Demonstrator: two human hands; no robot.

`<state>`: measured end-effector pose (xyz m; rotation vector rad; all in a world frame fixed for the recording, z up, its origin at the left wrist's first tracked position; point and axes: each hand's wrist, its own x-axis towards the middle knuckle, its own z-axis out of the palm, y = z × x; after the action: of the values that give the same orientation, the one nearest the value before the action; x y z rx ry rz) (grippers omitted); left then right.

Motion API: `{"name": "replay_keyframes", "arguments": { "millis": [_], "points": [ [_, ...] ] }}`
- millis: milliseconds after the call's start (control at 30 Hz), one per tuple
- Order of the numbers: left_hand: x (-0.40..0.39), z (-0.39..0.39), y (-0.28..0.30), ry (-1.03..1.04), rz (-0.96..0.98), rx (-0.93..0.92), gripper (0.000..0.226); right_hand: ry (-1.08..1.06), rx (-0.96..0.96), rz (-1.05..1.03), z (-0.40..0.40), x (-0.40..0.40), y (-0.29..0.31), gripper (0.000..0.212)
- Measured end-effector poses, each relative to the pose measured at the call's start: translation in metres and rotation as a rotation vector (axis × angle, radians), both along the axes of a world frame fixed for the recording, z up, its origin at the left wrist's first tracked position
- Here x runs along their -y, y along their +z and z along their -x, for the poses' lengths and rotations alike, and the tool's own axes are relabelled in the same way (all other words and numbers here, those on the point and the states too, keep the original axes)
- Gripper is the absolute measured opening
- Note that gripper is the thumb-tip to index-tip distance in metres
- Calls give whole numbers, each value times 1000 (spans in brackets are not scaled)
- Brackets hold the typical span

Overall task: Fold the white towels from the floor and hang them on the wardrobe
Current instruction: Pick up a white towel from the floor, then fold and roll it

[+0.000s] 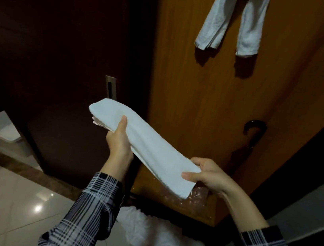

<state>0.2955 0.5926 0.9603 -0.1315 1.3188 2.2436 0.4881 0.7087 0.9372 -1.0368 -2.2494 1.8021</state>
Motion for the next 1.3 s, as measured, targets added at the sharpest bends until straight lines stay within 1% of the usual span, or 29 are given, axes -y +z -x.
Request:
{"name": "replay_keyframes", "arguments": {
  "millis": [67,133,200,233,300,400,433,500,567,633,767,833,867,900,933,1000,1100,1133,1167,1200,1300],
  "points": [
    [-1,-3,-1,-19,-27,9,22,126,103,-131,4,-3,8,24],
    [-3,-6,0,-51,-75,11,22,260,182,-205,11,-1,16,35],
    [-5,-7,2,-98,-135,-13,19,346,226,-200,20,3,23,46],
    [-6,-8,4,-122,-155,-36,18,369,218,-166,24,5,25,49],
    [-8,-9,8,-170,-147,-123,19,336,125,-58,35,11,28,45],
    [-11,-12,14,-232,-105,-274,24,148,-74,56,52,21,32,44],
    [-13,-12,17,-241,-106,-307,27,92,-134,65,58,24,32,42],
    [-14,-9,22,-242,-114,-385,29,16,-229,37,64,30,31,31],
    [-13,-2,28,-243,-113,-498,28,-34,-261,-15,68,33,30,24],
    [-9,7,35,-249,-110,-606,42,-30,-227,-83,69,31,32,24],
    [3,33,42,-218,-68,-764,87,73,-121,-262,63,17,54,22],
    [11,47,45,-218,-35,-815,112,148,-41,-391,58,12,74,22],
    [16,51,47,-228,-25,-837,116,181,6,-469,57,10,84,22],
    [19,55,50,-246,-15,-882,116,204,55,-555,56,8,92,22],
    [22,60,50,-269,10,-967,112,217,106,-649,56,6,100,23],
    [25,73,51,-274,141,-1250,97,220,210,-845,58,3,114,23],
    [19,90,58,-156,392,-1736,63,174,314,-1051,60,4,132,14],
    [14,93,62,-100,493,-1877,54,146,330,-1098,59,4,138,13],
    [9,92,70,-58,588,-1998,50,119,333,-1128,59,3,145,12],
    [3,89,79,-37,651,-2092,53,99,327,-1143,58,2,151,12],
    [-23,71,103,-32,682,-2311,83,105,337,-1191,58,2,172,9]
  ]
}}
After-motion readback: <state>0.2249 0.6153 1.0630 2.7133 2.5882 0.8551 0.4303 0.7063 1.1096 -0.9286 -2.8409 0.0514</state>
